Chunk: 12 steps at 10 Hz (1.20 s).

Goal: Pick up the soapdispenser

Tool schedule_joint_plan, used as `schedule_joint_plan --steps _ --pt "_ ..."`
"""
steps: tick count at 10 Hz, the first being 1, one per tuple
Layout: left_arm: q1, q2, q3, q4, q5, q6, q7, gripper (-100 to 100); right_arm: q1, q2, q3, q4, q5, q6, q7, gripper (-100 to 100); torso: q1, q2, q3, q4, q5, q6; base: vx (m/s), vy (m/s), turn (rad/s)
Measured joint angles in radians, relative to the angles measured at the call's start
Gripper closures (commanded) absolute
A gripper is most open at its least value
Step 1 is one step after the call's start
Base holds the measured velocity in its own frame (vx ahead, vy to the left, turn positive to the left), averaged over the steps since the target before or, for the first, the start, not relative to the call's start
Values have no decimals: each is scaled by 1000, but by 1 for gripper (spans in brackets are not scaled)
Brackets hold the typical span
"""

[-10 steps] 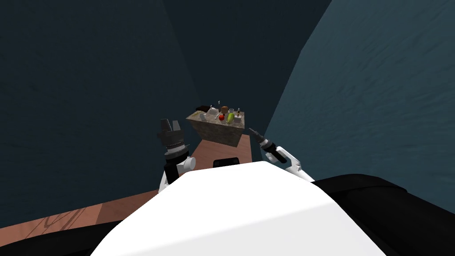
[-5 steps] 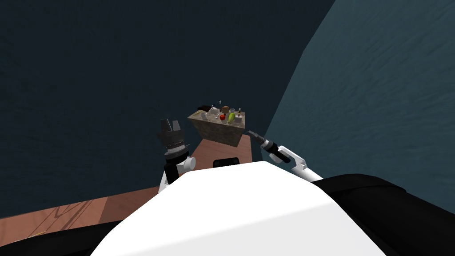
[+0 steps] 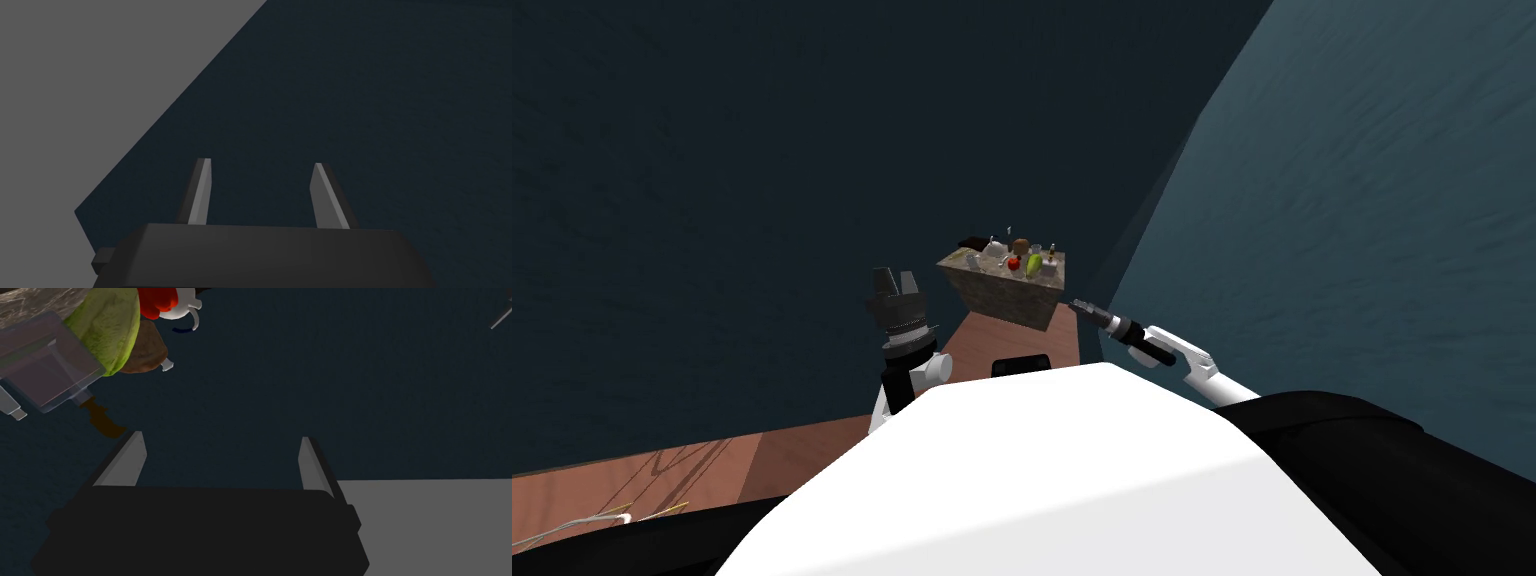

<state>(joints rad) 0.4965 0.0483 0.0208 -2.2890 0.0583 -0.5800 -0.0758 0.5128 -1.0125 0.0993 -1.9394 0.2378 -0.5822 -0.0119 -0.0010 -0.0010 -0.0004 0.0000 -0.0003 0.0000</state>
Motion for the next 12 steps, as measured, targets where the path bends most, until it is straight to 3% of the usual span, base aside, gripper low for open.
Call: schedule_joint_plan --steps 10,12 --pt "0 0 0 0 0 0 0 0 49 -275 66 84 46 -19 -42 -100 -2 -3 -2 -1 0 -1 24 -40 74" --pt "0 0 0 0 0 0 0 0 43 -330 80 98 52 -20 -52 -100 -1 -2 -1 -1 0 0 31 -43 60"
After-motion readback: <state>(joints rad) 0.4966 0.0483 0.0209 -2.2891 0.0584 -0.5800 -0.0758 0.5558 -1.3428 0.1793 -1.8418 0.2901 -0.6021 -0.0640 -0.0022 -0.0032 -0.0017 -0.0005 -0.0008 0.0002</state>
